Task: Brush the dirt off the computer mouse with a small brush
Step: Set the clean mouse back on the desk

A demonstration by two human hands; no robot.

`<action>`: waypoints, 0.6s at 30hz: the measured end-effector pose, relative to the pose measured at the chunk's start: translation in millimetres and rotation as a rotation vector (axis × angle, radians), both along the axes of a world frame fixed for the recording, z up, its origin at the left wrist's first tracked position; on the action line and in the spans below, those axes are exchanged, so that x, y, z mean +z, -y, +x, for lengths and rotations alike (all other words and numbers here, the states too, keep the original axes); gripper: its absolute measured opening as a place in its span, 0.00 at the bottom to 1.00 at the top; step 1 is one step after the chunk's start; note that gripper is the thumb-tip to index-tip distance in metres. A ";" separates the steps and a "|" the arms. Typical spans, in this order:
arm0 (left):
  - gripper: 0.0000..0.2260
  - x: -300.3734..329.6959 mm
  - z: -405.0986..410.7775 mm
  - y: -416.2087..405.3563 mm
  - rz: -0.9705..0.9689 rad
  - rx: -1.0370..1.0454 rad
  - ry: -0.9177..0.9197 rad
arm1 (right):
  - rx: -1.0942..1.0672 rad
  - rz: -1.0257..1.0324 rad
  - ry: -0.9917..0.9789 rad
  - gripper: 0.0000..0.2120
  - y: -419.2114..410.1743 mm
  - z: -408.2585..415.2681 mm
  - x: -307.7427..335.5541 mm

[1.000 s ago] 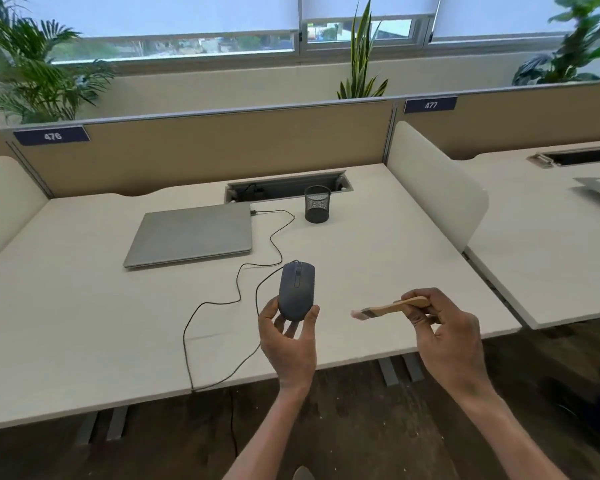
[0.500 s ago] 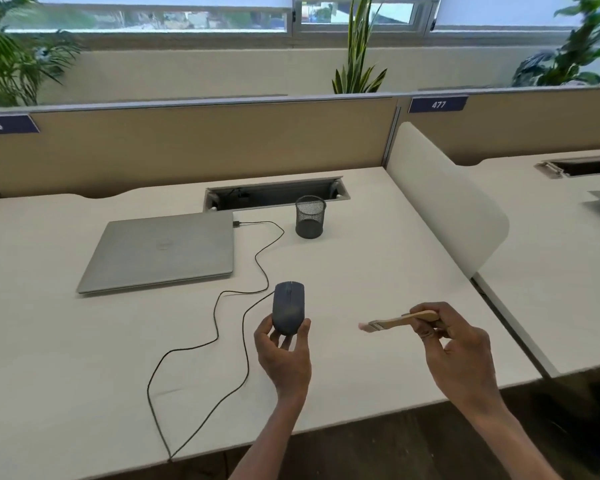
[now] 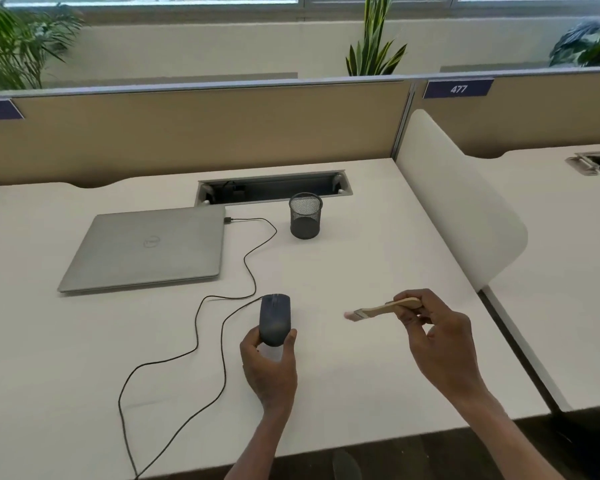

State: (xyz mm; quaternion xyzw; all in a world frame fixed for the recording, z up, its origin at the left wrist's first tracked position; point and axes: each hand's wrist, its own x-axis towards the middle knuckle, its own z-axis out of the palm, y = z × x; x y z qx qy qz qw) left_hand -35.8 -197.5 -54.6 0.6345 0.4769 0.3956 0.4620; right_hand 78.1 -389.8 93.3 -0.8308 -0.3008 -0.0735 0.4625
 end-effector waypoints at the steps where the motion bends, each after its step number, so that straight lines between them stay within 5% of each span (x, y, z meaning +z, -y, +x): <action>1: 0.25 -1.7 1.8 -0.6 0.010 0.018 -0.028 | 0.008 0.004 0.003 0.07 -2.7 5.6 0.6; 6: 0.28 -7.4 6.1 3.0 0.061 0.093 -0.205 | 0.046 0.010 0.016 0.07 -15.5 28.7 -0.5; 18: 0.28 -8.6 -2.7 3.3 0.049 0.011 -0.295 | 0.114 0.036 -0.012 0.08 -43.1 43.1 -10.3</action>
